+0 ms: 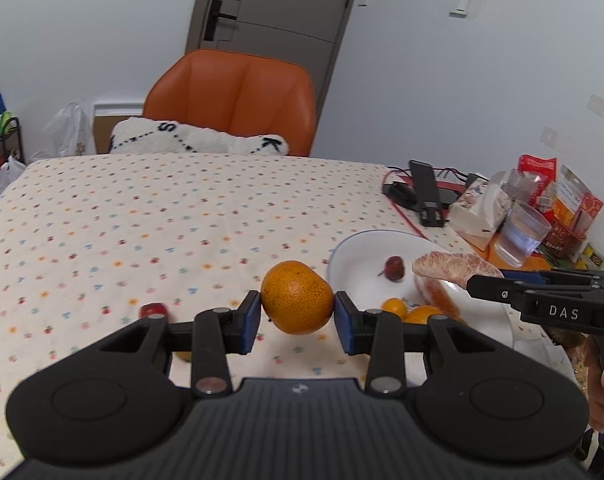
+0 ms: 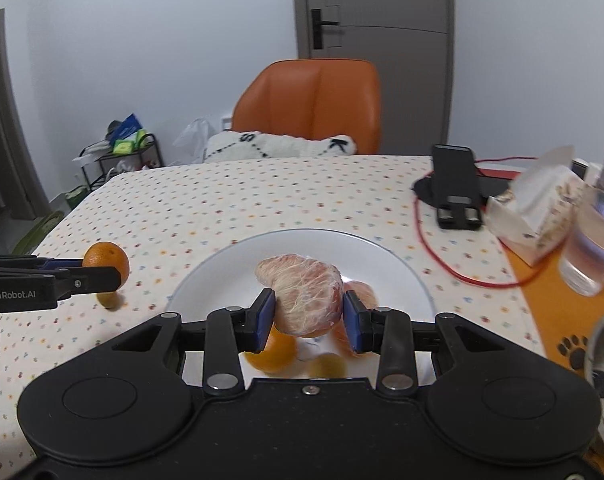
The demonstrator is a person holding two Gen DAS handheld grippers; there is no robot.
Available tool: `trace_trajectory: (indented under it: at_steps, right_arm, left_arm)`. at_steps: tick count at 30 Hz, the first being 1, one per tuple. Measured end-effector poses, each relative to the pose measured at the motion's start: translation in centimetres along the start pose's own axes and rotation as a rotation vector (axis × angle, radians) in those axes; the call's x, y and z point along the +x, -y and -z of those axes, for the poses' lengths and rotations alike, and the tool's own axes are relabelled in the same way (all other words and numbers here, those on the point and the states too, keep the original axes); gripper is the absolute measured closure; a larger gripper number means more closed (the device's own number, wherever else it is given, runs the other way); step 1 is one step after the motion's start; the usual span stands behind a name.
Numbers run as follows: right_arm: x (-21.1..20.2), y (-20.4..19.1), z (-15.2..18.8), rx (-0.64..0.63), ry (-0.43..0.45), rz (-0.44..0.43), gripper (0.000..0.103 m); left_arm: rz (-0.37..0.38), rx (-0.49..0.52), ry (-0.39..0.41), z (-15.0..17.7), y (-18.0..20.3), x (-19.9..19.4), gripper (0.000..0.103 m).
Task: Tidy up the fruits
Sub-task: 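Carry the orange and pomelo segment over the plate and release both, then move both open tools back to the red plum and yellow fruit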
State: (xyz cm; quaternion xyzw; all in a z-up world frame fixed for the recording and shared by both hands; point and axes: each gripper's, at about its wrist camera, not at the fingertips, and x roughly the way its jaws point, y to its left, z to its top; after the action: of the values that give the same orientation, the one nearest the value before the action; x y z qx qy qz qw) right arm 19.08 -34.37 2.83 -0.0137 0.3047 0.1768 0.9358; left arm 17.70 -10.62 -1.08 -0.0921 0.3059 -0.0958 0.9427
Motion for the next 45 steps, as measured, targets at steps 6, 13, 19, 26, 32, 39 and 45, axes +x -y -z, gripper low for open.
trace_trajectory:
  at_steps: [6,13,19,26,32,39,45]
  right_arm:
    - [-0.6,2.0,0.7,0.039,0.001,0.045,0.068]
    - [-0.8,3.6,1.5,0.070,0.000,0.093,0.068]
    - [-0.7,3.7,1.5,0.059,-0.015,0.104,0.068]
    - [0.2,2.9,1.8,0.062,-0.063,0.075,0.058]
    - [0.3,1.6,1.8,0.051,-0.065,0.013,0.057]
    - [0.3,0.5,1.0,0.047,-0.048,-0.011,0.056]
    - [0.5,-1.5,0.4,0.030,-0.036,-0.051,0.056]
  left_arm:
    - [0.028,0.020,-0.005,-0.1,1.7,0.8,0.065]
    - [0.062,0.043,-0.023,-0.1,3.5,2.2,0.065]
    - [0.092,0.069,-0.043,0.1,4.7,2.9,0.065]
    - [0.072,0.055,-0.037,0.0,4.1,2.6,0.062]
    - [0.031,0.034,-0.041,-0.1,2.2,1.9,0.061]
    - [-0.025,0.002,-0.039,0.2,-0.7,0.8,0.053]
    - [-0.060,-0.021,-0.038,0.4,-3.0,0.0,0.050]
